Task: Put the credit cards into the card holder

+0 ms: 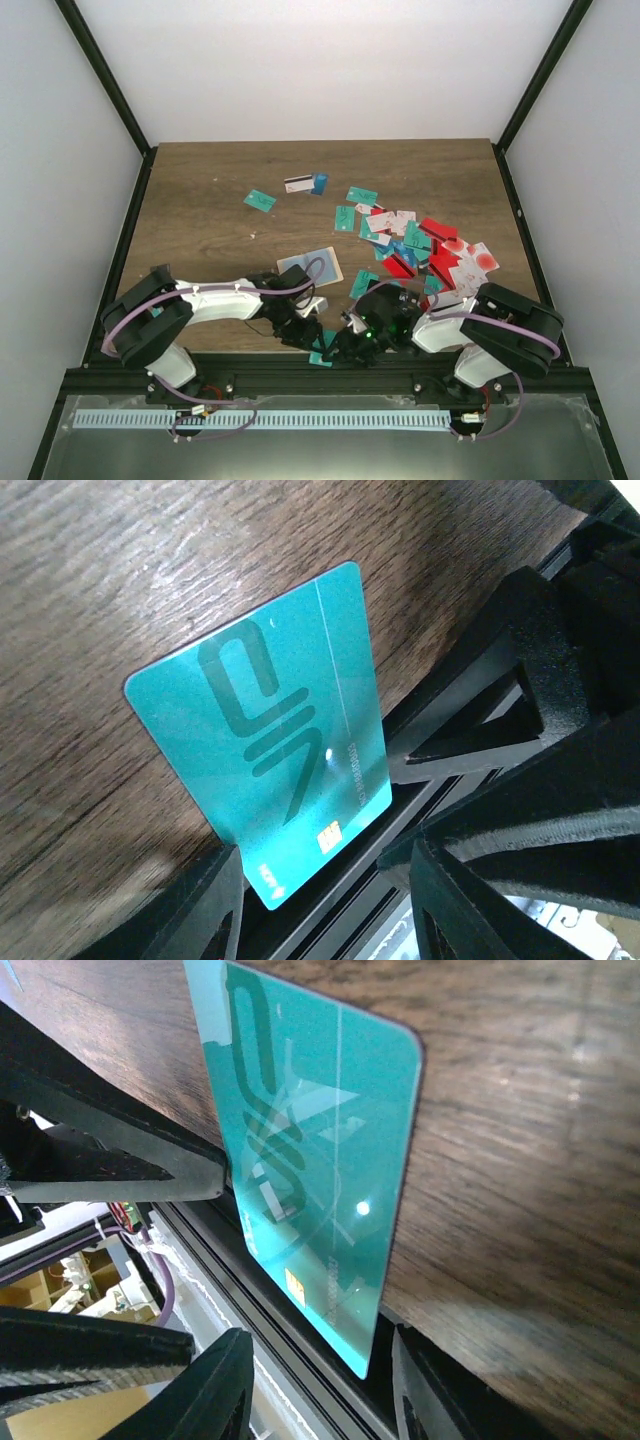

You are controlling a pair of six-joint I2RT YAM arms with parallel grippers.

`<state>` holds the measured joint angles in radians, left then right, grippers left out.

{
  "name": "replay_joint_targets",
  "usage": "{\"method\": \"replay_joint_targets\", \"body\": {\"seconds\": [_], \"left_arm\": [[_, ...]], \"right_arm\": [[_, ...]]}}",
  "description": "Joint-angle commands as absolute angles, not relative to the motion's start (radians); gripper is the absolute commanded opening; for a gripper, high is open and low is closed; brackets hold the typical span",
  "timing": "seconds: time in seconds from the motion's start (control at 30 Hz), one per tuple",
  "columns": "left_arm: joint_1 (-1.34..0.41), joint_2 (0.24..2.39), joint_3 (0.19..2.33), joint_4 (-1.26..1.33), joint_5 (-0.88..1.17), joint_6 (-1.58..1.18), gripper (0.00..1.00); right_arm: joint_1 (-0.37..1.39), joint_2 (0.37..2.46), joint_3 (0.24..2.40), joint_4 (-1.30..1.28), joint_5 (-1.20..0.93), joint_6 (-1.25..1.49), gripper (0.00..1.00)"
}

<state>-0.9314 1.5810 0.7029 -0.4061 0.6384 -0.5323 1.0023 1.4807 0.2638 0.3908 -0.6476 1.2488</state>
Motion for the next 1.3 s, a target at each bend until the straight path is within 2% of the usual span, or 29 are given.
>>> {"method": "replay_joint_targets", "body": {"seconds": [0.0, 0.23, 0.5, 0.7, 0.93, 1.13, 1.27], "left_arm": [[-0.957, 1.658, 0.641, -0.364, 0.644, -0.534, 0.49], [-0.960, 1.665, 0.615, -0.319, 0.708, -0.535, 0.48], [-0.953, 1.608, 0.660, -0.403, 0.623, -0.518, 0.47], [-0.878, 1.433, 0.773, -0.562, 0.539, -0.492, 0.48], [-0.762, 1.295, 0.965, -0.728, 0.382, -0.426, 0.51], [-0.663, 1.263, 1.082, -0.777, 0.320, -0.371, 0.60], [-0.605, 1.241, 1.103, -0.781, 0.259, -0.397, 0.92]], "right_arm": [[1.009, 1.598, 0.212, 0.324, -0.483, 1.314, 0.39], [1.008, 1.617, 0.197, 0.407, -0.472, 1.331, 0.28], [1.008, 1.481, 0.178, 0.289, -0.441, 1.325, 0.02], [0.968, 1.222, 0.225, 0.047, -0.399, 1.222, 0.01], [0.829, 0.995, 0.389, -0.251, -0.425, 1.041, 0.01], [0.724, 0.962, 0.506, -0.330, -0.507, 0.930, 0.01], [0.661, 0.952, 0.573, -0.341, -0.562, 0.871, 0.01]]}}
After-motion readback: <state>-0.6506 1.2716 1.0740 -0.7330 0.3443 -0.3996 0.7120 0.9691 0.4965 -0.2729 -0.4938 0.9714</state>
